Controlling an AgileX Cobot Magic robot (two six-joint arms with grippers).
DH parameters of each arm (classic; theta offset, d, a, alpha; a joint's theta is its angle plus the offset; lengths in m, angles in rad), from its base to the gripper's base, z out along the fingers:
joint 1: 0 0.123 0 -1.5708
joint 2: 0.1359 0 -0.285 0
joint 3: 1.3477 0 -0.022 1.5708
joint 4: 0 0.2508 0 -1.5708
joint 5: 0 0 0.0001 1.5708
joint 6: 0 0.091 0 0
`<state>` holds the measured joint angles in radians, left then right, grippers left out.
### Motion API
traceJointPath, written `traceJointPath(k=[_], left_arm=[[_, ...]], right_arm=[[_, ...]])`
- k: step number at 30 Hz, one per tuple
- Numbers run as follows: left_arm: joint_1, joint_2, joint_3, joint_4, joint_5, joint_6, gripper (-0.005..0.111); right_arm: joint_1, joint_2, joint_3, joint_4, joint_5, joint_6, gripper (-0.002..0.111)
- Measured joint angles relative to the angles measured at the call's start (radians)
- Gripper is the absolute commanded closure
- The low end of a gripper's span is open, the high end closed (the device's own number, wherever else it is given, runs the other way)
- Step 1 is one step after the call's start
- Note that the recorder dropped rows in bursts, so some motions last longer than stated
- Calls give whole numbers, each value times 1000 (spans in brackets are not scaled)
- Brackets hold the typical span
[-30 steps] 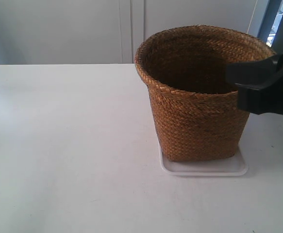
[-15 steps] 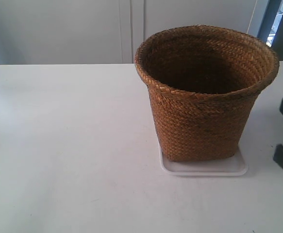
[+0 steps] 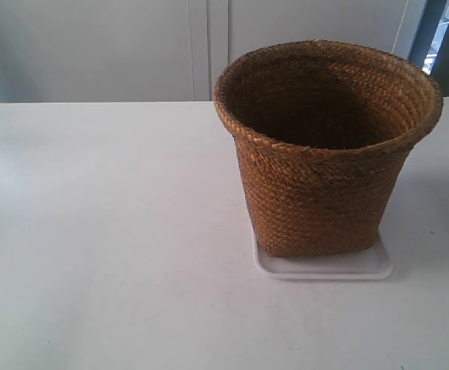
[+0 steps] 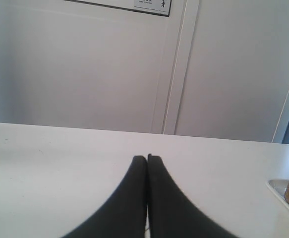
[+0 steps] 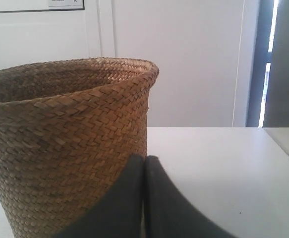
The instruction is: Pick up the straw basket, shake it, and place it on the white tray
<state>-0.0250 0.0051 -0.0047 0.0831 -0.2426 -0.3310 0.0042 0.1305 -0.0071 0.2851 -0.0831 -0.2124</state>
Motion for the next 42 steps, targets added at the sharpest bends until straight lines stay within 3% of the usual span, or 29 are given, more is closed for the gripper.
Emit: traceJointPath(k=[8, 42], left_arm=[[0, 0, 0, 0, 0, 0, 107], [0, 0, 0, 0, 0, 0, 107]], right_arm=[[-45, -124, 0, -4, 161, -8, 108], [-45, -124, 0, -4, 181, -8, 108]])
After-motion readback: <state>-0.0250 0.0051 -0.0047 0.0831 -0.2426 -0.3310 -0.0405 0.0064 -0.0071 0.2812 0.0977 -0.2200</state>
